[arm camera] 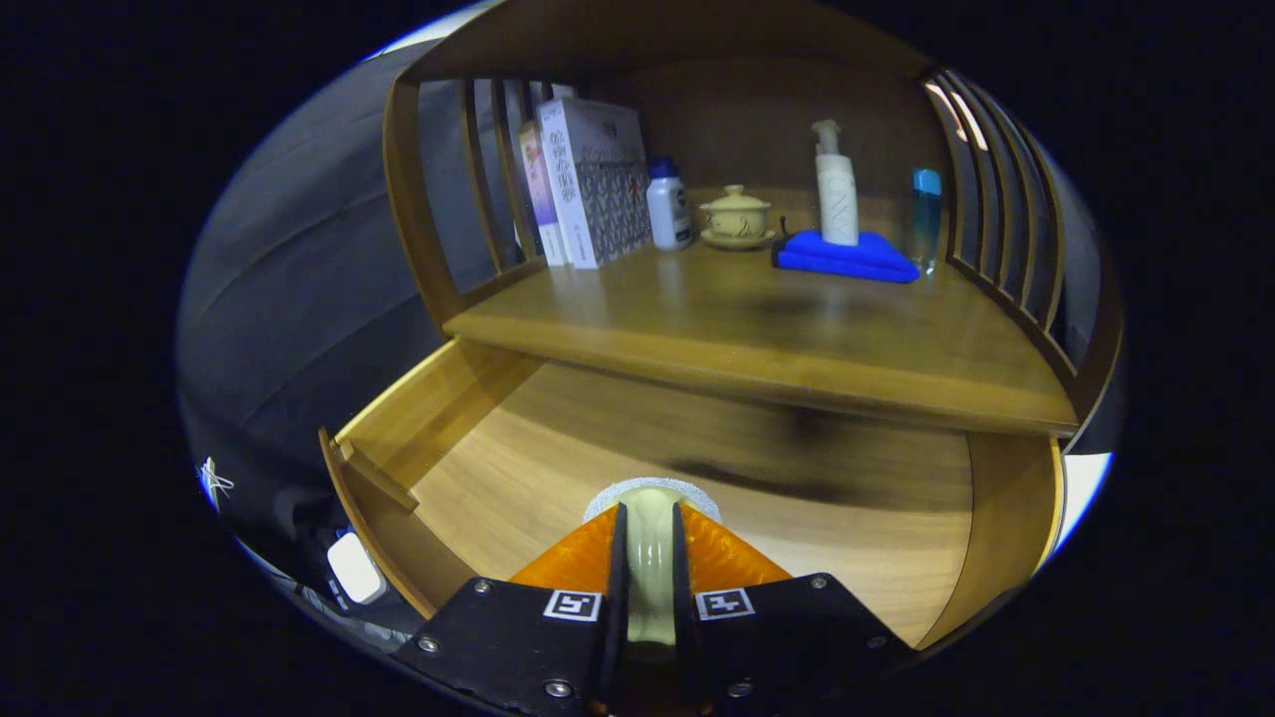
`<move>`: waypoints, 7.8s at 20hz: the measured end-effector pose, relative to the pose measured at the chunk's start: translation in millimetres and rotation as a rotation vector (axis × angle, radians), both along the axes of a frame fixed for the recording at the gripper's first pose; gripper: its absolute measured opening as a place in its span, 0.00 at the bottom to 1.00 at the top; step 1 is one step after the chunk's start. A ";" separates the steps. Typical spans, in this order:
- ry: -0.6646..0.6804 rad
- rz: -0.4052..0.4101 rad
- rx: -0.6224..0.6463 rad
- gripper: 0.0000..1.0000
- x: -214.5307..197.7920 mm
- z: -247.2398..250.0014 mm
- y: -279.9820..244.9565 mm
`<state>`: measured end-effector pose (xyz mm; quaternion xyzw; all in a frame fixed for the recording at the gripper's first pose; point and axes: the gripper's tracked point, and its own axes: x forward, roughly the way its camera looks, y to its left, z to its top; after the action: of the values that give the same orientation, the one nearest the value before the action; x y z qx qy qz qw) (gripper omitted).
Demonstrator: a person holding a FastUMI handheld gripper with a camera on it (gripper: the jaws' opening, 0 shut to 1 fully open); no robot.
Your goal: Pull open the drawer, take out the items inside it, and place them on the countertop above the cabinet.
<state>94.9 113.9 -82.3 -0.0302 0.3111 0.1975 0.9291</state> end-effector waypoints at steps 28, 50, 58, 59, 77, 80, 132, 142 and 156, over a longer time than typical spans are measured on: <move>-0.179 -0.298 0.121 0.22 156.4 109.7 -43.2; -0.532 -0.327 0.122 0.95 59.4 167.6 -53.9; -0.600 -0.299 0.146 0.95 -25.4 169.6 -39.3; -0.606 -0.288 0.142 0.95 -36.5 166.4 -36.1; -0.494 -0.069 0.058 0.95 -180.5 52.4 3.2; -0.485 -0.104 0.024 0.95 -168.1 43.5 -3.8; -0.449 -0.318 -0.051 0.85 24.3 27.6 -8.1; -0.475 -0.360 -0.092 0.86 55.8 28.5 -7.2; -0.386 -0.275 0.002 0.94 2.9 30.3 -22.4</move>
<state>97.8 91.5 -52.0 -0.0241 0.1288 0.0600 0.9896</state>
